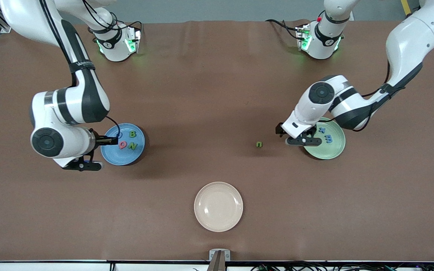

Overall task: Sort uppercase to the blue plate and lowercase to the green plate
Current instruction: 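Grasp the green u with the left gripper while the right gripper withdraws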

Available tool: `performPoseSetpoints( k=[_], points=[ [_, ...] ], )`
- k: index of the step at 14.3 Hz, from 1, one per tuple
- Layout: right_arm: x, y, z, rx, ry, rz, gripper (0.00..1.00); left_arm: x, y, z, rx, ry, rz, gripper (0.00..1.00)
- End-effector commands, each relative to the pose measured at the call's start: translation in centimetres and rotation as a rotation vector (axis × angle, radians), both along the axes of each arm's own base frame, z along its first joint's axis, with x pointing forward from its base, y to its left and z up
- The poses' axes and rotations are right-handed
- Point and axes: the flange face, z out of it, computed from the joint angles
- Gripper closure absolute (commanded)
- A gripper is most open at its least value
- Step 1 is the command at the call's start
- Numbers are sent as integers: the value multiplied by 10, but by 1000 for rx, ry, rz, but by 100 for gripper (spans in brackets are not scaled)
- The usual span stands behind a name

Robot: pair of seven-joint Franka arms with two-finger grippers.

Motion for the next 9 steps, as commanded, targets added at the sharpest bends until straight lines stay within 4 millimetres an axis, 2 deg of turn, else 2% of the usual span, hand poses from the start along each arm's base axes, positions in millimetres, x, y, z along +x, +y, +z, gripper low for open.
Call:
performPoseSetpoints(
  k=[1, 3, 5, 9],
  points=[
    [-3, -48, 48, 42, -50, -4, 0, 12, -43, -10, 25, -3, 11, 1],
    [-10, -78, 83, 50, -87, -47, 0, 16, -71, -18, 27, 1, 17, 1],
    [-20, -98, 117, 55, -122, -69, 0, 18, -92, -26, 24, 10, 21, 1],
    [-28, -125, 167, 59, -136, -95, 0, 25, -107, -39, -35, -17, 28, 1]
  ],
)
